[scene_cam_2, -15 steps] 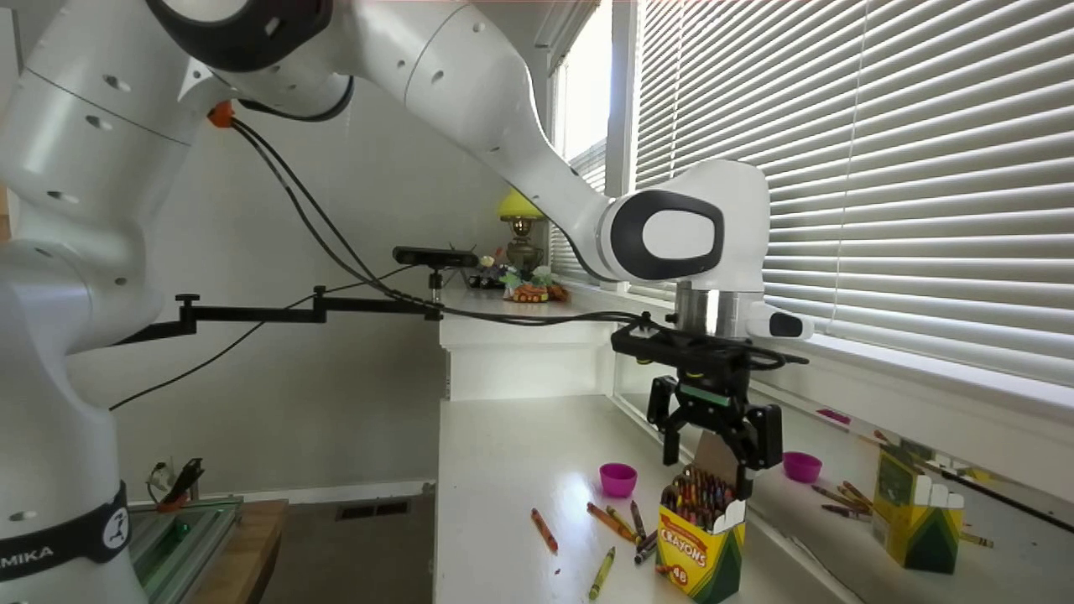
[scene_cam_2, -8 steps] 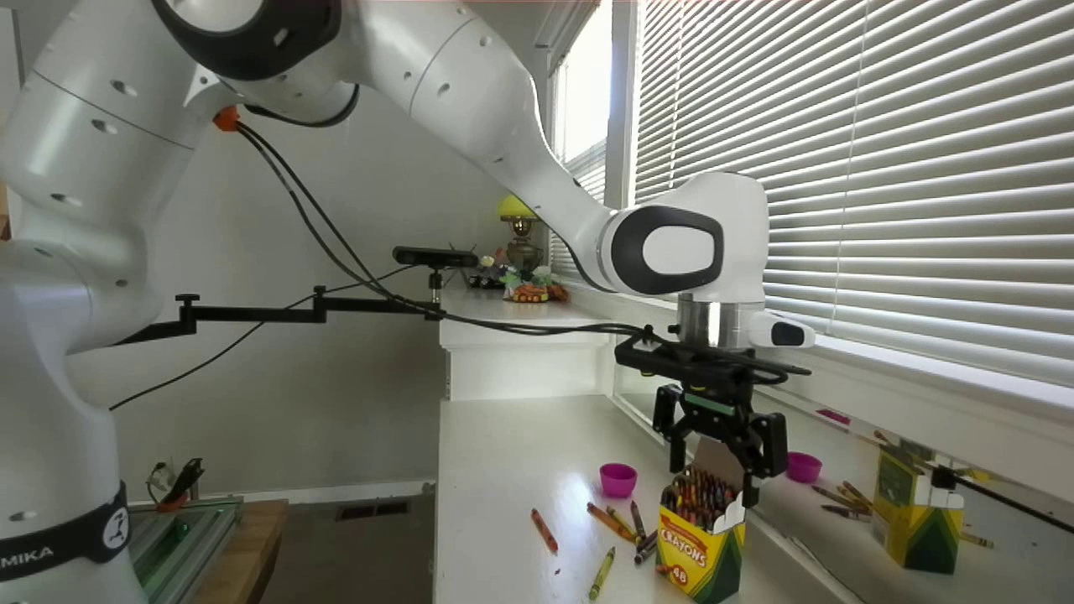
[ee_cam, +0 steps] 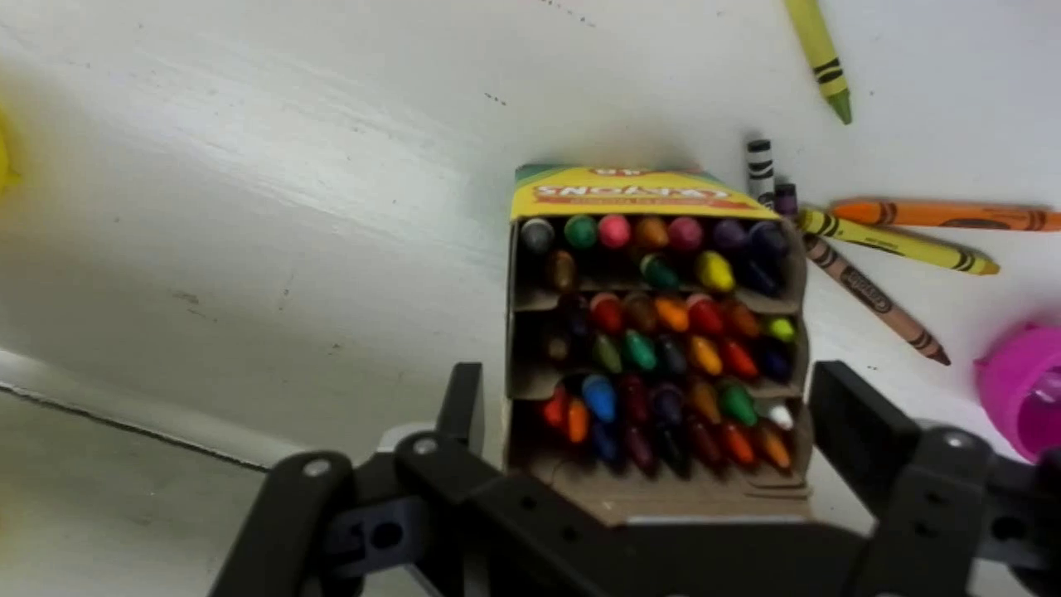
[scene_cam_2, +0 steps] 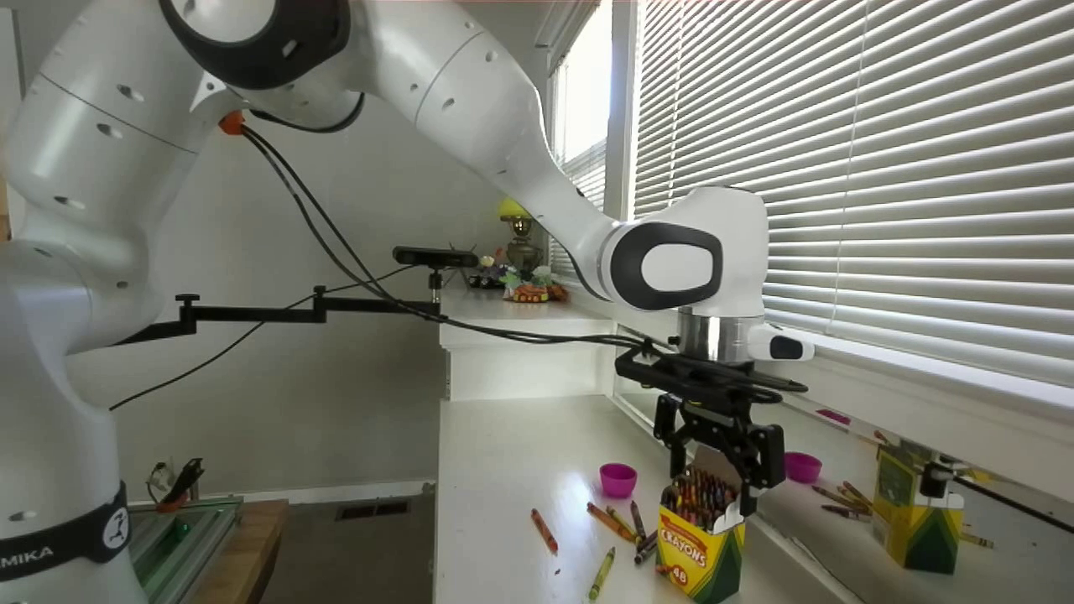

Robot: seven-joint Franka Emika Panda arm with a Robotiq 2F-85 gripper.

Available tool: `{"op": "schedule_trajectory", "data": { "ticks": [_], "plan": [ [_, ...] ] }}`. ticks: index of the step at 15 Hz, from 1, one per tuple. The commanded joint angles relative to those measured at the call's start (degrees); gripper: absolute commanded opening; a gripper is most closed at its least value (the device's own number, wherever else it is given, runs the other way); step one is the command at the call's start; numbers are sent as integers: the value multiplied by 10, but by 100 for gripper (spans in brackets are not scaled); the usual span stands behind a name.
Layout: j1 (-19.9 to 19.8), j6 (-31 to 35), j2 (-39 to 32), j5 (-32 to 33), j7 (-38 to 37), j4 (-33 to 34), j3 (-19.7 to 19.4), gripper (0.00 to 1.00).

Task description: Move the box of crayons slightly to the right

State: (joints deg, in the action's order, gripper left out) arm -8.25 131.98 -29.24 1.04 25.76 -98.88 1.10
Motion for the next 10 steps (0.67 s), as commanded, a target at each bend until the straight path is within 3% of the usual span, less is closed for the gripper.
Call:
{"op": "schedule_trajectory", "data": {
  "ticks": [1, 10],
  "plan": [
    [-9, 8, -2, -22, 2, -3, 11, 100],
    [-7, 17, -3, -19, -6, -9, 6, 100]
  ]
}}
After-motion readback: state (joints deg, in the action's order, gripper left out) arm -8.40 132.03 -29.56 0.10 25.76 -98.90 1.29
